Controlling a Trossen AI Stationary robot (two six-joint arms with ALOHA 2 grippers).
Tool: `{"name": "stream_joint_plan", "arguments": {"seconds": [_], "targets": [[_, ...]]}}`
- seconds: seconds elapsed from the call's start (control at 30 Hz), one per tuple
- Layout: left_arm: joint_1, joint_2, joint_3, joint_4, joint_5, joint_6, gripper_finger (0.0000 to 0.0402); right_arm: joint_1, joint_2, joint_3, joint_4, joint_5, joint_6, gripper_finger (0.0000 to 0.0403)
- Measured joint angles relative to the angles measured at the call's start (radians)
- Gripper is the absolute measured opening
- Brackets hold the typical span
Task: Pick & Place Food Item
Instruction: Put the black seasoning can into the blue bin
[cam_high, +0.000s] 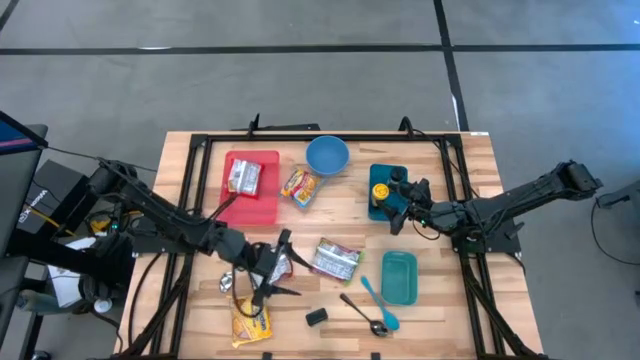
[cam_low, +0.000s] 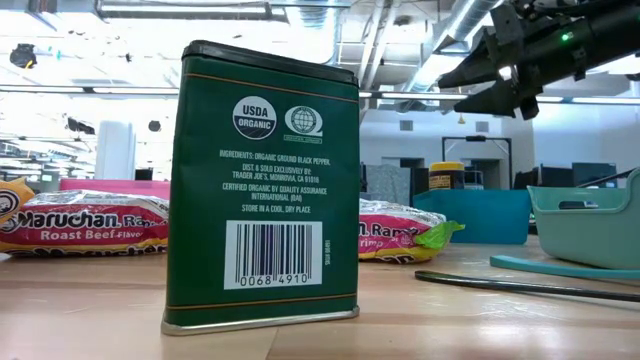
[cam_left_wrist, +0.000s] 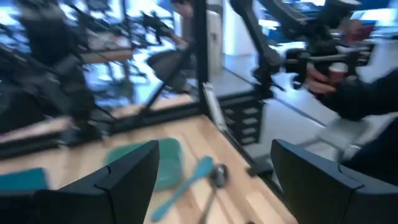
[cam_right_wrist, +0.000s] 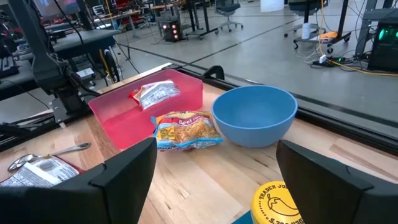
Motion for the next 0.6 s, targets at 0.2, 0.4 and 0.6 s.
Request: {"name": "stream_joint_plan", "arguments": {"seconds": [0.2, 0.4, 0.6], "targets": [[-0.055, 0.000, 0.000, 0.056, -0.236, 0.078, 0.0301, -0.010, 0.000, 0.000, 0.008, 0.000, -0.072, 0.0324], [-0.057, 0.000, 0.000, 0.060, -0.256, 0.077, 0.0301, -0.020, 0.000, 0.000, 0.008, 0.000, -0.076, 0.0324], [-0.057, 0.032, 0.000, 0.060, -0.290, 0.065, 0.0301, -0.045, 0.000, 0.000, 0.006, 0.000, -0.076, 0.0324]]}}
